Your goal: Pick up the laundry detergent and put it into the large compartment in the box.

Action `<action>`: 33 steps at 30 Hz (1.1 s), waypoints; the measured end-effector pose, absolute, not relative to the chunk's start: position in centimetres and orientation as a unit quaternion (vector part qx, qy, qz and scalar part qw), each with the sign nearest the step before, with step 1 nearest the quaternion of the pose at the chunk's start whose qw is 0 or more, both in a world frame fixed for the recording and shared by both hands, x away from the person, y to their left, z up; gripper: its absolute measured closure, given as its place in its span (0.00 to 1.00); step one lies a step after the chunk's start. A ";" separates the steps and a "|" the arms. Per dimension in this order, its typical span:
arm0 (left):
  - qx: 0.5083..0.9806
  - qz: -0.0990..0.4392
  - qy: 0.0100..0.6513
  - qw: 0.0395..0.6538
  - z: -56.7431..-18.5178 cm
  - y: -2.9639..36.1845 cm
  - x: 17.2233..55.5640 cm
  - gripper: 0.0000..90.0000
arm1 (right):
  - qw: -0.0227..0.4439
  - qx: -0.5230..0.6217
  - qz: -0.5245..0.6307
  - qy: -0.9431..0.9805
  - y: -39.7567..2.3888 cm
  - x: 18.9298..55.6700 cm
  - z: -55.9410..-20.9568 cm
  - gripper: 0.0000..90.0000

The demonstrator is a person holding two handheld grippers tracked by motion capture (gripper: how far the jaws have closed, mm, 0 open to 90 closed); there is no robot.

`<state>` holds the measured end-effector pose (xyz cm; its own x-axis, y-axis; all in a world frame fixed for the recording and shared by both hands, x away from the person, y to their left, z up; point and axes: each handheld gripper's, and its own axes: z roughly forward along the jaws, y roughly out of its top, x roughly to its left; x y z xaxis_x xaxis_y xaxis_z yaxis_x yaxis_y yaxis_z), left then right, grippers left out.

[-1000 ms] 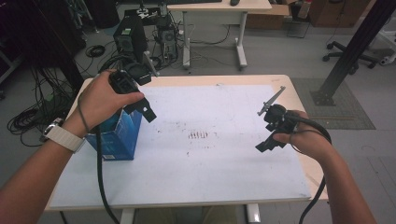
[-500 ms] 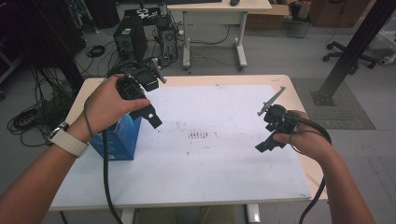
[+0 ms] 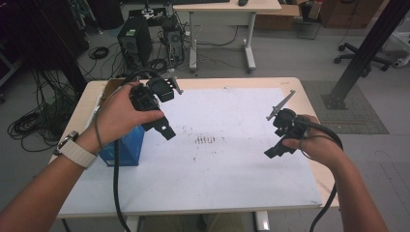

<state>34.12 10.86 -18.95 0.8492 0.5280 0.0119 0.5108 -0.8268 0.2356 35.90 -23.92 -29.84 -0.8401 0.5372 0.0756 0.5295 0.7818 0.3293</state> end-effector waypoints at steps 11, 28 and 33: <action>0.960 0.038 0.253 0.114 -19.3 9.8 33.4 0.11 | 0.012 0.284 0.172 0.943 -24.0 36.0 -29.8 0.09; 0.958 0.039 0.258 0.119 -19.2 10.0 33.5 0.11 | 0.012 0.282 0.171 0.944 -23.9 35.9 -29.8 0.09; 0.958 0.038 0.257 0.118 -19.3 9.9 33.5 0.11 | 0.013 0.282 0.173 0.943 -24.0 35.9 -29.8 0.09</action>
